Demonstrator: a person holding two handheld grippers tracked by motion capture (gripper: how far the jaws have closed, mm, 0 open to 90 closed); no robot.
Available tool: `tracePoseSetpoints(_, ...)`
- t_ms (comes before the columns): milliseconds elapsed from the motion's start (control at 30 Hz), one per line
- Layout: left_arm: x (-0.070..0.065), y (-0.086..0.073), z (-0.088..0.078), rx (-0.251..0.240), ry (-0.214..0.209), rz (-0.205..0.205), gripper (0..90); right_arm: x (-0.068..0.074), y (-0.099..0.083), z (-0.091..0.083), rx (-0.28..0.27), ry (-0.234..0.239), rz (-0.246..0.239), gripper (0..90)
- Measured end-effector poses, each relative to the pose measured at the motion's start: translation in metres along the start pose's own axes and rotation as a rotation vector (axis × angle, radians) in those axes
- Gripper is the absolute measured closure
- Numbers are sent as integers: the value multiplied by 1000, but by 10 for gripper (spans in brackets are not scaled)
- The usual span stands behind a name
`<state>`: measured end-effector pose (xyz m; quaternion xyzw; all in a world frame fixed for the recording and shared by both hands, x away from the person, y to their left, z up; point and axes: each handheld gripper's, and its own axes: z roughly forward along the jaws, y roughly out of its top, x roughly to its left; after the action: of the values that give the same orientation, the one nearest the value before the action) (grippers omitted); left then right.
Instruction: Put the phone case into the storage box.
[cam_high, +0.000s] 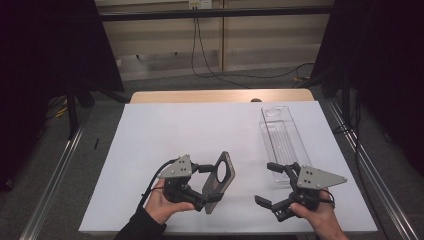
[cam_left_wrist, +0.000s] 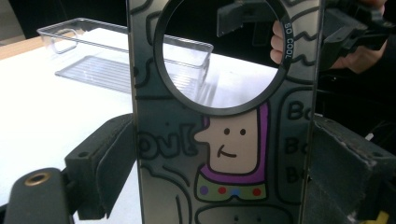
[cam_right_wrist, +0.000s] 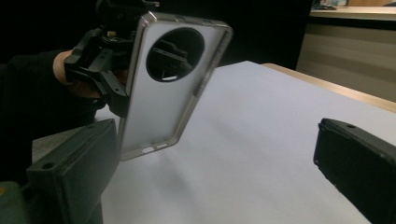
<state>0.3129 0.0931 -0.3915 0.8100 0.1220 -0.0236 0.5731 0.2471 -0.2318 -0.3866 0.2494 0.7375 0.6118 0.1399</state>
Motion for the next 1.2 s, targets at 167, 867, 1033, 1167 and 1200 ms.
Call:
tracePoseSetpoints(167,0,0,3,11,-18,-1,125,3,7,10,10,47,-9,0)
tracePoseSetpoints(867,4,16,31,95,-112,56,125,-9,18,23,60,150,-33,0)
tracePoseSetpoints(1033,9,20,36,123,-129,48,125,-16,20,27,68,168,-30,1)
tracePoseSetpoints(1167,9,23,36,134,-134,60,125,-19,24,30,71,186,-36,0)
tracePoseSetpoints(1200,9,23,36,134,-134,60,125,-19,24,30,71,186,-36,0)
